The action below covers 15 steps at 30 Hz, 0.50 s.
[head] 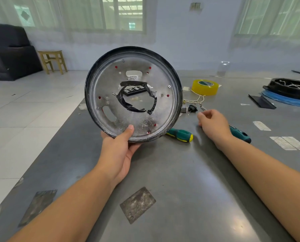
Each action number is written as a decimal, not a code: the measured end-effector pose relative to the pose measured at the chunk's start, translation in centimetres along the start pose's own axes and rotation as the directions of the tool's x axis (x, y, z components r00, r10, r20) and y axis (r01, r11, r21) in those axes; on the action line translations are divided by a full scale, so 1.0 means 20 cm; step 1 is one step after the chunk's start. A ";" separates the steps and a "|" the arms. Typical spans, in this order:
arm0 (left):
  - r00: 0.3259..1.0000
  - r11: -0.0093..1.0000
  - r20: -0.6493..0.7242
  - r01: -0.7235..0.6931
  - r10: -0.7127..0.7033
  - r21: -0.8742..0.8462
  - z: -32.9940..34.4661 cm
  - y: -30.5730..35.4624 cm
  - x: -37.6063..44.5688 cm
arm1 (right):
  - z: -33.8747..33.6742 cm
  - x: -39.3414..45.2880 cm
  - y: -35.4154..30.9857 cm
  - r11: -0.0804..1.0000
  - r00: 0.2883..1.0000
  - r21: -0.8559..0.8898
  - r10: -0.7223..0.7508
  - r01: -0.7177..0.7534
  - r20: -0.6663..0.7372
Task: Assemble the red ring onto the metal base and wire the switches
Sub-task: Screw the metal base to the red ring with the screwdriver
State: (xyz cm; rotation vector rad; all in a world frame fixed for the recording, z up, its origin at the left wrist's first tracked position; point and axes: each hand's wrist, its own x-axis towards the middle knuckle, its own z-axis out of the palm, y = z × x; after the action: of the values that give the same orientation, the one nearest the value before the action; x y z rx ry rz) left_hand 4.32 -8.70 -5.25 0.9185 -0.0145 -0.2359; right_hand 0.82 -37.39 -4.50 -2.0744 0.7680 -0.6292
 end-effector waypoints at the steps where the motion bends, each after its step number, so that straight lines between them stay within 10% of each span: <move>1: 1.000 1.000 0.003 0.003 -0.003 -0.004 0.00 0.00 0.01 | 0.01 0.03 -0.01 0.998 1.000 -0.065 -0.015 0.016 0.022; 15: 0.999 0.999 0.031 0.040 -0.040 -0.013 -0.02 0.01 0.06 | 0.22 0.27 -0.09 0.945 0.997 -0.328 -0.008 -0.016 -0.072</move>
State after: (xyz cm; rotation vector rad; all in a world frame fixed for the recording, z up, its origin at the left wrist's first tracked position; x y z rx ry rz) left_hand 5.65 -8.61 -5.50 0.9023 -0.0235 -0.2869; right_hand 8.10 -38.07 -4.52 -2.3615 0.9732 -0.6098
